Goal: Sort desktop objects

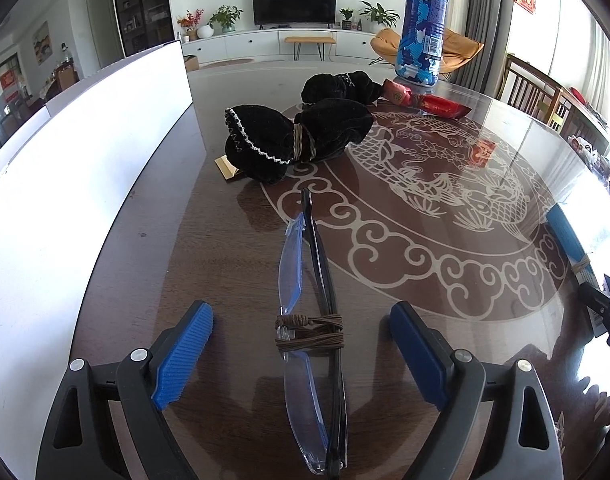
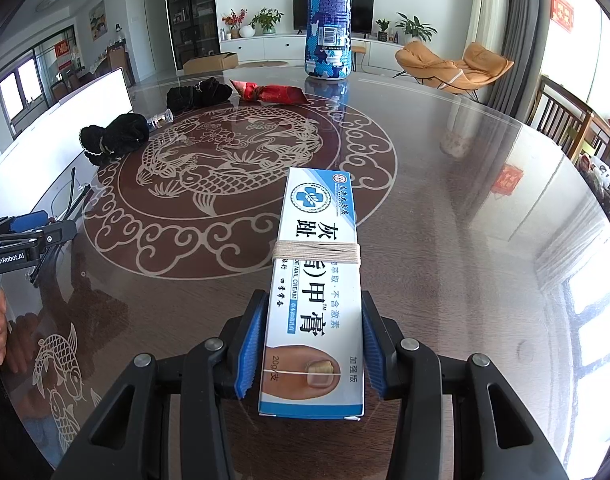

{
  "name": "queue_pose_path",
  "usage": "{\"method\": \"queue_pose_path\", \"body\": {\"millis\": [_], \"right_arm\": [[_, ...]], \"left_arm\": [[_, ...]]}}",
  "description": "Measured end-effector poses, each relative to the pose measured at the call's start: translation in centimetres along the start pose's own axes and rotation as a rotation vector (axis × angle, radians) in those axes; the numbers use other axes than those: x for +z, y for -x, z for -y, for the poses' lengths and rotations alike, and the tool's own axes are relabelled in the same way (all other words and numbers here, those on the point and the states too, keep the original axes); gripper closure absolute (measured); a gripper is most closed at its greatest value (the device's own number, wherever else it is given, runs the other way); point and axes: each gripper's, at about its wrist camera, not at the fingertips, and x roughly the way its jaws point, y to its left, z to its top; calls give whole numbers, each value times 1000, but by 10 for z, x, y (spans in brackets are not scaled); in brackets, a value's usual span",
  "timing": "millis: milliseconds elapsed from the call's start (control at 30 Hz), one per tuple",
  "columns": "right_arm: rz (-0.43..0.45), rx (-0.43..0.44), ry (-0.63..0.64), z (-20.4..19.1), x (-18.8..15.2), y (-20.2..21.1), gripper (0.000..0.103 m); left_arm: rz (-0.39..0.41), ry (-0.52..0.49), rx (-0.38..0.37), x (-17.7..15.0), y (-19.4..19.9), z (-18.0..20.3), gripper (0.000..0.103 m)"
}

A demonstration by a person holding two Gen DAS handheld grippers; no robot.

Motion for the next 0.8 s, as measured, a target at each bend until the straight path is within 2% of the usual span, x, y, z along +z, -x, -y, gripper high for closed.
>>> {"method": "queue_pose_path", "body": {"millis": [133, 233, 800], "right_arm": [[0, -1, 0, 0, 0, 0, 58], [0, -2, 1, 0, 0, 0, 58], [5, -37, 30, -5, 0, 1, 58]], "left_arm": [[0, -1, -2, -1, 1, 0, 12], [-12, -4, -1, -1, 0, 0, 4], [-12, -3, -2, -1, 0, 0, 4]]}}
